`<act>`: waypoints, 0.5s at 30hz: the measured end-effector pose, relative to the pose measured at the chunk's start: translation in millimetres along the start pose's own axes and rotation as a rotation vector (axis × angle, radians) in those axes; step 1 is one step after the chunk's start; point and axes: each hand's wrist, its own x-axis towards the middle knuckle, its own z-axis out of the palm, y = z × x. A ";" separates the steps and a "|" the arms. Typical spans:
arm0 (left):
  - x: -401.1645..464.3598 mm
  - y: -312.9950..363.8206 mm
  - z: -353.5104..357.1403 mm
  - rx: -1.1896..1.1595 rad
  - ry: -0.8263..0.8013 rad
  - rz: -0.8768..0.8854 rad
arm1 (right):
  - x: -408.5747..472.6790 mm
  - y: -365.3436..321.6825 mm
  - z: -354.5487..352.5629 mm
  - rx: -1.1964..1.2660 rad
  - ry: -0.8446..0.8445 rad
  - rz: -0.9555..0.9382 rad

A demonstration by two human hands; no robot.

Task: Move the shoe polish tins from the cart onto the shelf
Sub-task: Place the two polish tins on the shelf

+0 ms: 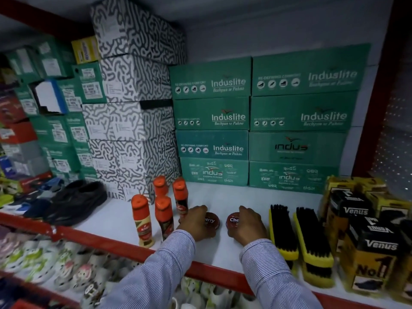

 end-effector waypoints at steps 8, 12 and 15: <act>-35.2 9.6 -16.3 -0.024 0.063 0.069 | -20.9 5.0 -5.1 0.009 0.022 -0.095; -94.9 5.5 -14.8 -0.063 0.237 0.196 | -79.3 7.6 -0.2 0.013 0.188 -0.267; -153.3 -5.8 -1.1 0.001 0.336 0.269 | -132.2 18.3 18.2 -0.079 0.321 -0.407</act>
